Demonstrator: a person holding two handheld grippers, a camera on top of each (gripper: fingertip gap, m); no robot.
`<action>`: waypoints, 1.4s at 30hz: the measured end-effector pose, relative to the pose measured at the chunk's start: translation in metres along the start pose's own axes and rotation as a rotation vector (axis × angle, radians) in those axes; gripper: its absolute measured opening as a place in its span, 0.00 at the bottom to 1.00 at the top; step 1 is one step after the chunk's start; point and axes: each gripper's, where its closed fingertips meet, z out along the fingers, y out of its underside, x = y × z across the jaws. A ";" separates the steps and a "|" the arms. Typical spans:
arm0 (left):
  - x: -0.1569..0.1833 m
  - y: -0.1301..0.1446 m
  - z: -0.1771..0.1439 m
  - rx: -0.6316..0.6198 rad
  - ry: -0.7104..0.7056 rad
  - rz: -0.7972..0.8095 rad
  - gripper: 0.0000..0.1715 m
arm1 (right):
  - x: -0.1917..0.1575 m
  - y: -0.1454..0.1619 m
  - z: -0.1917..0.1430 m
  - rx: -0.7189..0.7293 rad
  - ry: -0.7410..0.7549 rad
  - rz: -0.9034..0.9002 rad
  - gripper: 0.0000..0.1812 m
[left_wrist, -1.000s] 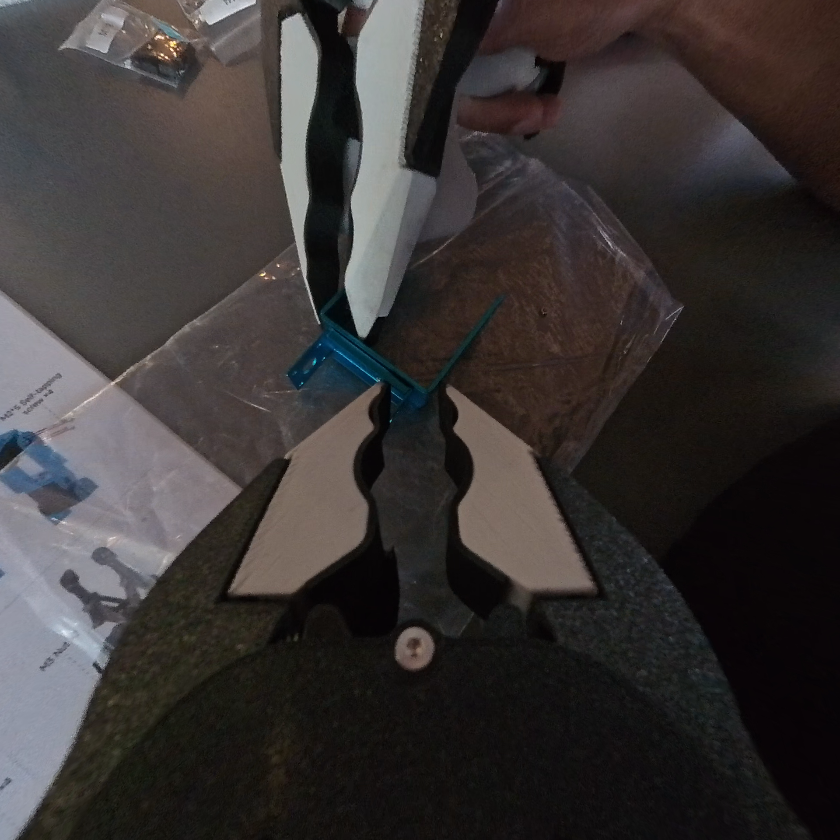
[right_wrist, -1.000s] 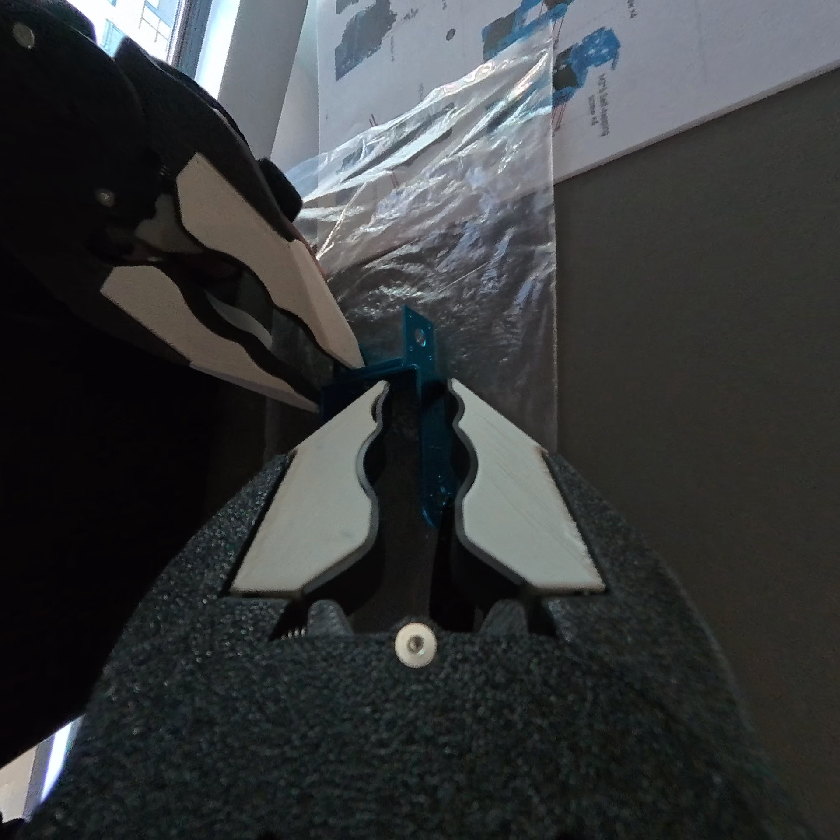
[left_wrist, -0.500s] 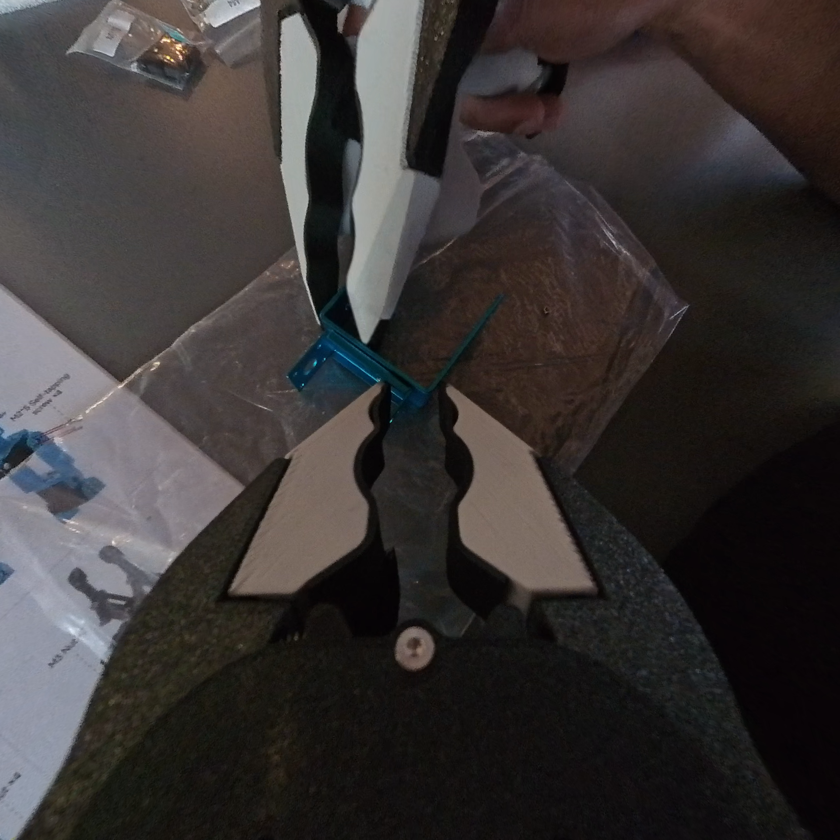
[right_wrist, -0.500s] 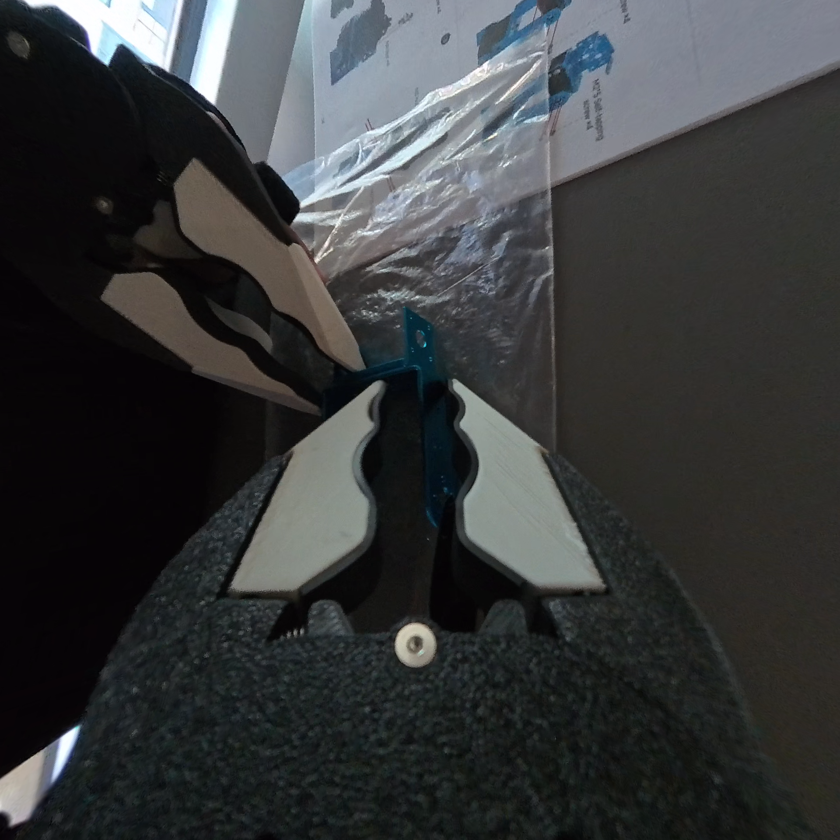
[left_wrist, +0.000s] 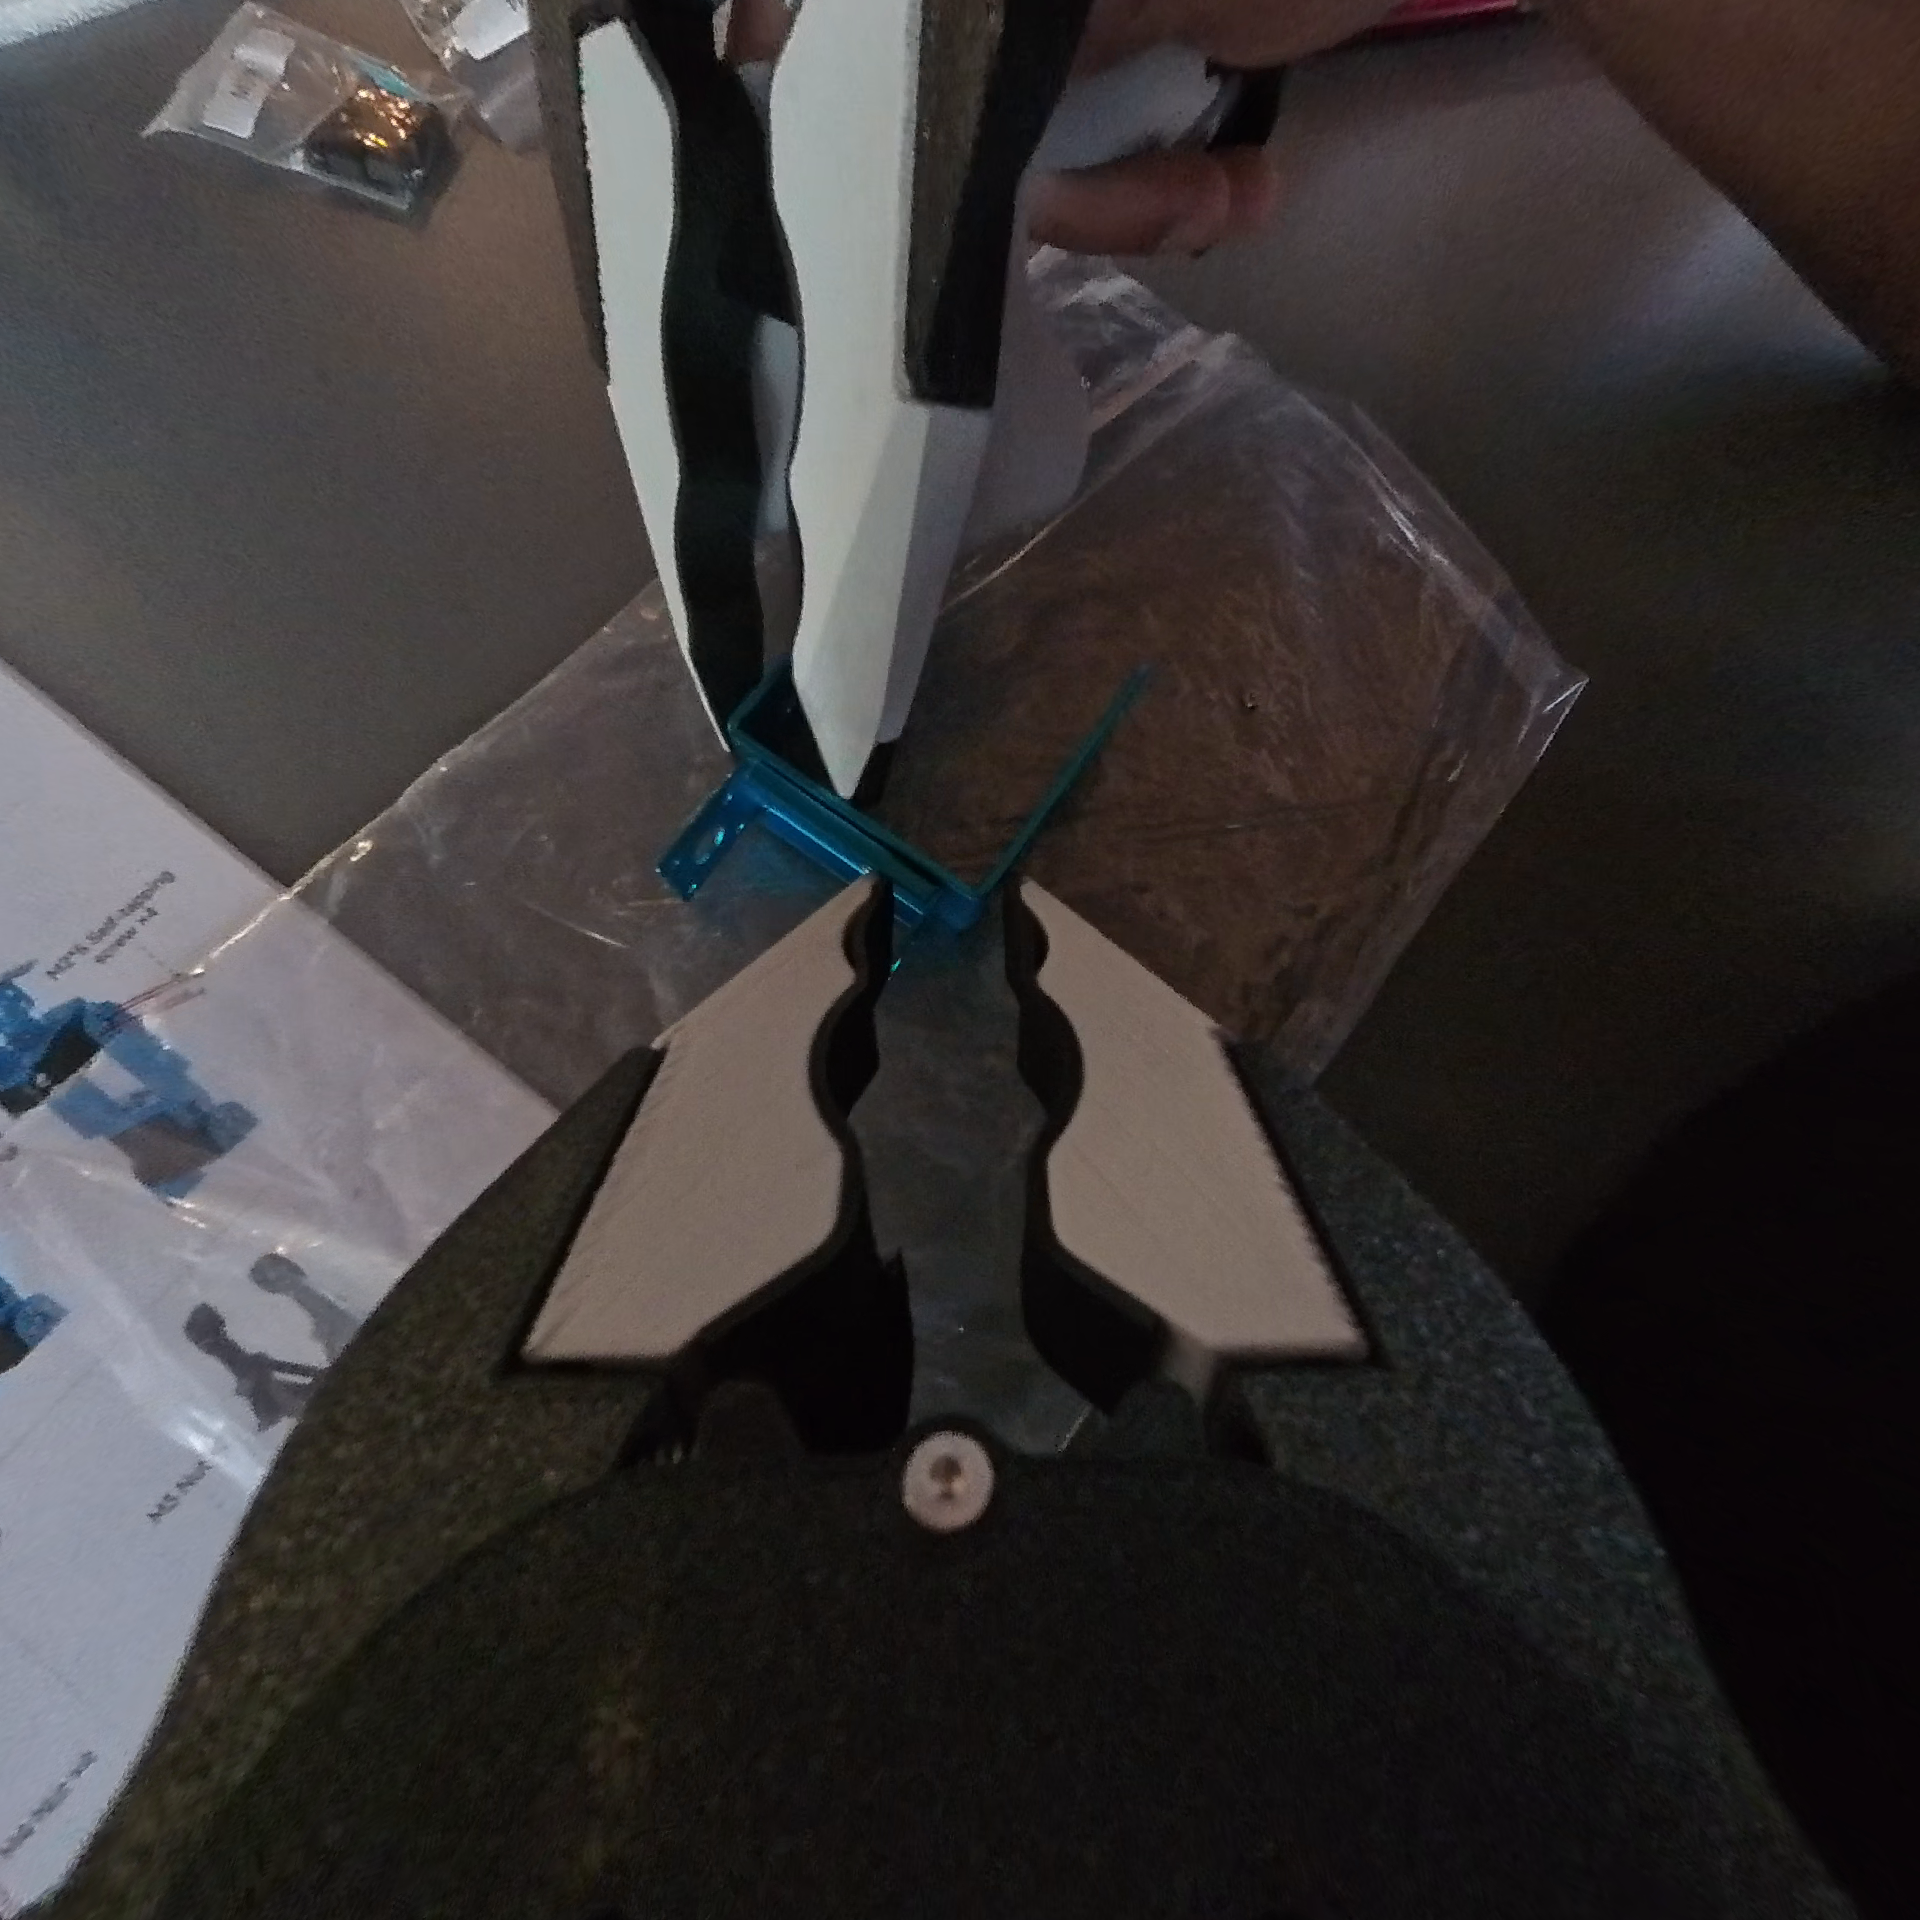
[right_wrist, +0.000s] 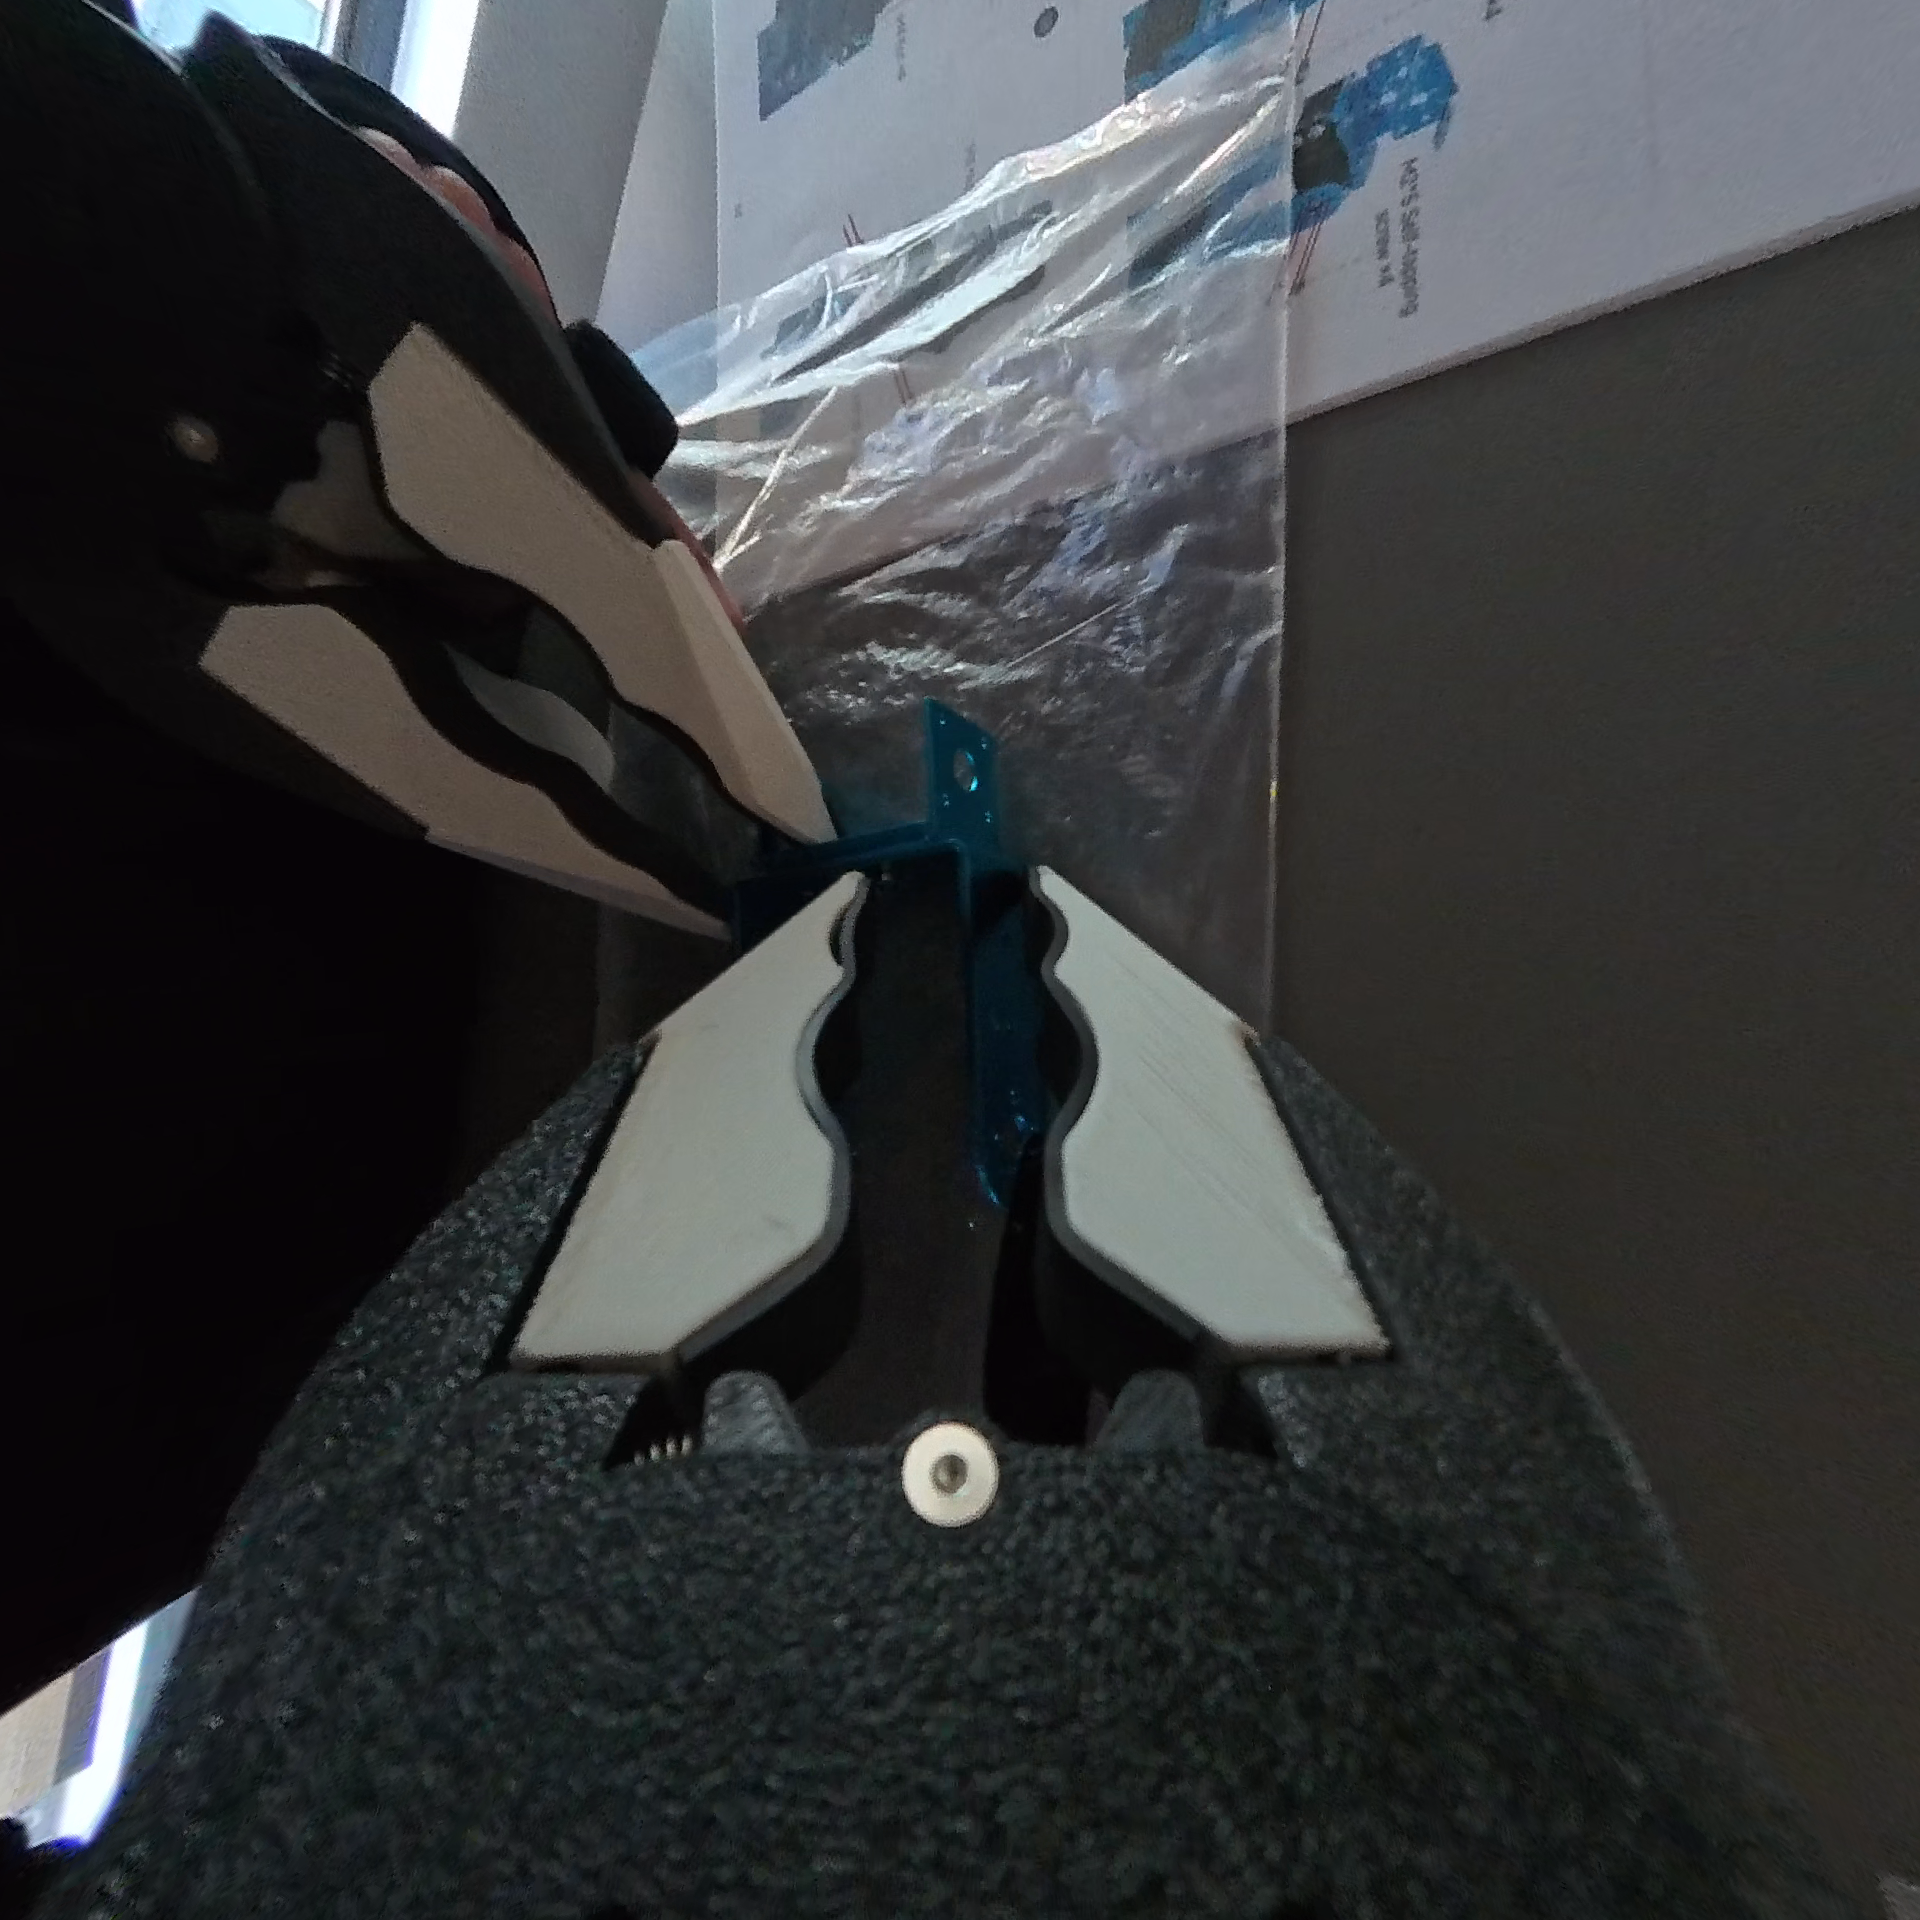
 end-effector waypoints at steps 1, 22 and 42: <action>0.000 0.000 0.000 0.000 0.002 -0.002 0.12 | 0.000 0.000 0.000 -0.002 0.009 -0.004 0.16; 0.001 0.001 -0.001 0.005 0.022 0.002 0.12 | -0.001 0.002 0.001 -0.015 0.022 0.000 0.16; 0.002 0.000 0.001 0.004 0.027 0.003 0.11 | -0.001 0.004 -0.001 -0.016 0.002 0.021 0.16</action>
